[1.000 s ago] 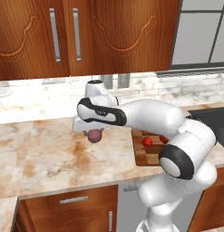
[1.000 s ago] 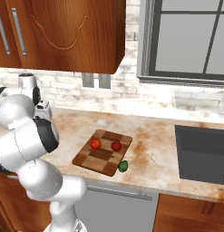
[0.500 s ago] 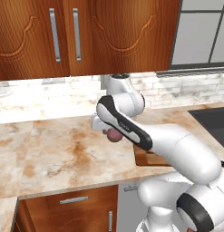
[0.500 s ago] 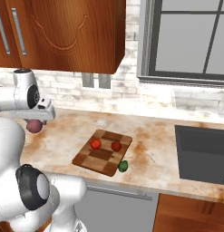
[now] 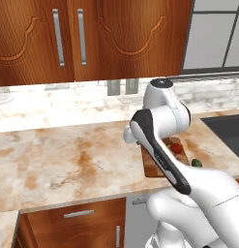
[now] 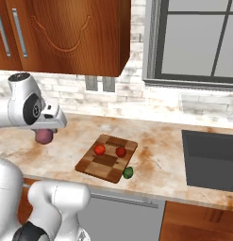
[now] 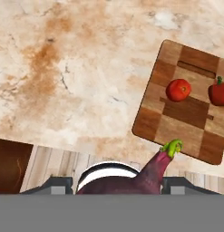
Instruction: Place the avocado, onion, tomato, and bell pepper on the cutting board.
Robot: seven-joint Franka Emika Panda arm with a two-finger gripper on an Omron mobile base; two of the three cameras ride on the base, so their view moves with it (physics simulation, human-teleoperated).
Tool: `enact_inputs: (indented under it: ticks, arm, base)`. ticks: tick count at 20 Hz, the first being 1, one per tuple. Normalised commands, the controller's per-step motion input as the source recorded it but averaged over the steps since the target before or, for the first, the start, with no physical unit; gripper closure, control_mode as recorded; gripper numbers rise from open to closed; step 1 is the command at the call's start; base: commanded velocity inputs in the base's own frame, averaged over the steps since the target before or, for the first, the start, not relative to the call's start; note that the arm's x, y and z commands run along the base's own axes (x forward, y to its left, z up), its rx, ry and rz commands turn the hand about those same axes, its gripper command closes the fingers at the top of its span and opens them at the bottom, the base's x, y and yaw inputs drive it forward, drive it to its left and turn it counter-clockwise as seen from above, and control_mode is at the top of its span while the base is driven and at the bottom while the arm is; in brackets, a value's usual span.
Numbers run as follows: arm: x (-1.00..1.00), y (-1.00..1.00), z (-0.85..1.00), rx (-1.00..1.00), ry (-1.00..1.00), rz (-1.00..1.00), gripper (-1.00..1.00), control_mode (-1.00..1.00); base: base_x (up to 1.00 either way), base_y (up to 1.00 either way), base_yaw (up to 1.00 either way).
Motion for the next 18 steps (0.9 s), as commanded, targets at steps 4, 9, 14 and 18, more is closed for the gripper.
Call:
enact_inputs:
  ticks: [4,9,14,18]
  arm:
    - [-0.31,-0.83,0.40,-0.07,-0.12,0.00,1.00,-1.00]
    - [-0.07,-0.69,0.35,-0.03,-0.09,0.00,1.00,-1.00]
    - [0.00,-0.38,0.07,0.00,-0.08,0.00,1.00,-1.00]
    - [0.11,-0.28,-0.04,0.00,-0.06,0.01,1.00,-1.00]
  base:
    - [0.00,0.00,0.00]
    - [0.00,0.00,0.00]
    - [0.00,0.00,0.00]
    - [0.00,0.00,0.00]
